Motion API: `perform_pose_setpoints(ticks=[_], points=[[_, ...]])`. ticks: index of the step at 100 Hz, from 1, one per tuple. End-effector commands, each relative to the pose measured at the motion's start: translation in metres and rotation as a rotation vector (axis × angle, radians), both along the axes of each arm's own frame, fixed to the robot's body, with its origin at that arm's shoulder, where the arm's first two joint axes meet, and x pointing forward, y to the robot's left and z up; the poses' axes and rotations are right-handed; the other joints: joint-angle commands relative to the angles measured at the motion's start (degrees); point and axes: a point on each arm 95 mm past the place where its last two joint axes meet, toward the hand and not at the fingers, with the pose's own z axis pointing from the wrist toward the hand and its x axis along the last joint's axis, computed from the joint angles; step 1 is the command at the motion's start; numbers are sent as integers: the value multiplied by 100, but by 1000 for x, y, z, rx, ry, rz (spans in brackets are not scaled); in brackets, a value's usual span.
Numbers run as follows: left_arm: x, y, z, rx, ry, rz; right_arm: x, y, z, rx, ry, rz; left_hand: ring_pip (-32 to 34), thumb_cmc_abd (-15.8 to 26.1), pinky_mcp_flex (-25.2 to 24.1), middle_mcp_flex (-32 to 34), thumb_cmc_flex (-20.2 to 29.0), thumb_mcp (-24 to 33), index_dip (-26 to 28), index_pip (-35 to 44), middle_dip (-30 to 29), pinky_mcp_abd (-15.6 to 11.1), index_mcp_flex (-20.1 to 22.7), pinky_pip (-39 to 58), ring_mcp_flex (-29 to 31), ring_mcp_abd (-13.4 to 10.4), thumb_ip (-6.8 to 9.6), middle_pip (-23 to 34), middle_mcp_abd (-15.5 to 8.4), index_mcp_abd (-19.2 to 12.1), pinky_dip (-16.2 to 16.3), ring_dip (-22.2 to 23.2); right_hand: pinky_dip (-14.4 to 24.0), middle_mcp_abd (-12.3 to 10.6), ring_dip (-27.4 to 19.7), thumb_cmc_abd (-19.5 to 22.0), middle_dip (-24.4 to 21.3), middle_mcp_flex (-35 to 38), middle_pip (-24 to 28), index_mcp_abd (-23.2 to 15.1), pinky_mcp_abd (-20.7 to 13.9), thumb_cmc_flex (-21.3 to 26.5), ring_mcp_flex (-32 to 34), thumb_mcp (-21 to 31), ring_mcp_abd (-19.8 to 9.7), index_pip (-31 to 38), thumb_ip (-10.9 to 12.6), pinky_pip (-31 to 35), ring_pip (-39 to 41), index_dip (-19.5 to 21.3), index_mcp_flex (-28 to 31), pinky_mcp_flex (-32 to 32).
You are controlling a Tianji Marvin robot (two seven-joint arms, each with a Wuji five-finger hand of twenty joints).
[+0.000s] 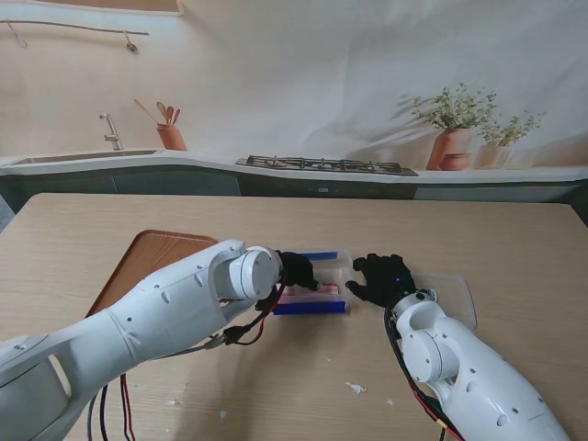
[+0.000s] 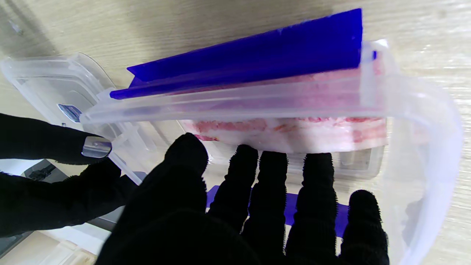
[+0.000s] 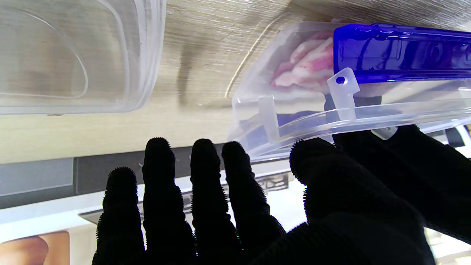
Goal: Separate the bacon slices onto the tray
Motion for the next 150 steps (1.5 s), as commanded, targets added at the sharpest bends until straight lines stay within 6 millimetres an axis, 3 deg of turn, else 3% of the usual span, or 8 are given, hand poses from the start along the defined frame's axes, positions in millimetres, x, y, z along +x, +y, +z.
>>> perform_pose_setpoints(ticks=[1, 15, 29, 75, 124, 137, 150], points=[[-3, 0, -8, 12, 28, 1, -4, 7, -6, 4, 30, 11, 233, -25, 6, 406, -35, 175, 206, 517, 282, 129, 146, -215, 153, 28, 134, 535, -29, 187, 97, 147, 101, -72, 68, 178, -52, -98, 47, -462, 100, 168, 21, -91, 62, -49, 238, -21, 111, -143, -121, -75], [-3, -1, -9, 10, 2, -6, -3, 7, -7, -2, 38, 13, 595, -310, 19, 623, -164, 720, 403, 902, 609, 141, 196, -232, 346, 33, 45, 742, -89, 118, 56, 398, 98, -75, 69, 168, -51, -99, 54, -442, 99, 187, 27, -68, 62, -45, 241, -22, 113, -142, -126, -65], [-4, 0, -7, -1, -4, -4, -3, 8, -7, 1, 40, 13, 689, -325, -60, 579, -213, 784, 438, 966, 756, 109, 126, -292, 307, 20, 42, 858, -2, 145, -1, 474, 95, -82, 70, 162, -52, -104, 56, -441, 110, 178, 42, -60, 68, -44, 239, -23, 118, -145, -133, -57], [-10, 4, 6, -30, -43, -1, -3, 9, -8, 4, 43, 15, 656, -445, -122, 595, -486, 1073, 402, 866, 1109, 116, 126, -328, 236, 4, 132, 1032, -106, 203, -82, 490, 85, -79, 72, 157, -57, -102, 60, -424, 106, 173, 68, -44, 72, -40, 236, -24, 121, -151, -120, -40], [-12, 3, 12, -42, -18, 36, -3, 9, -8, 16, 44, 6, 981, -1163, -40, 1059, -991, 2232, -30, 75, 1816, 198, 332, -351, 621, 85, 164, 1553, -260, 454, -223, 655, 74, -69, 77, 155, -60, -110, 66, -423, 116, 171, 99, -14, 85, -35, 233, -21, 132, -154, -116, -17], [-9, 3, 14, -13, -37, 4, -3, 9, -8, 16, 43, 5, 1048, -1300, -11, 1358, -888, 2248, 49, 256, 2392, 218, 757, -327, 703, 0, 49, 1640, -426, 158, -238, 703, 71, -73, 76, 154, -61, -110, 67, -421, 120, 167, 99, -13, 91, -32, 231, -21, 129, -154, -111, -17], [-8, 3, 14, 19, -53, -31, -3, 8, -7, 17, 42, 3, 1058, -1544, 21, 1607, -718, 2161, 251, 829, 2689, 213, 1108, -314, 737, -67, -30, 1586, -615, -344, -245, 706, 69, -72, 76, 154, -62, -110, 67, -423, 113, 169, 99, -12, 90, -31, 231, -20, 130, -155, -110, -17]])
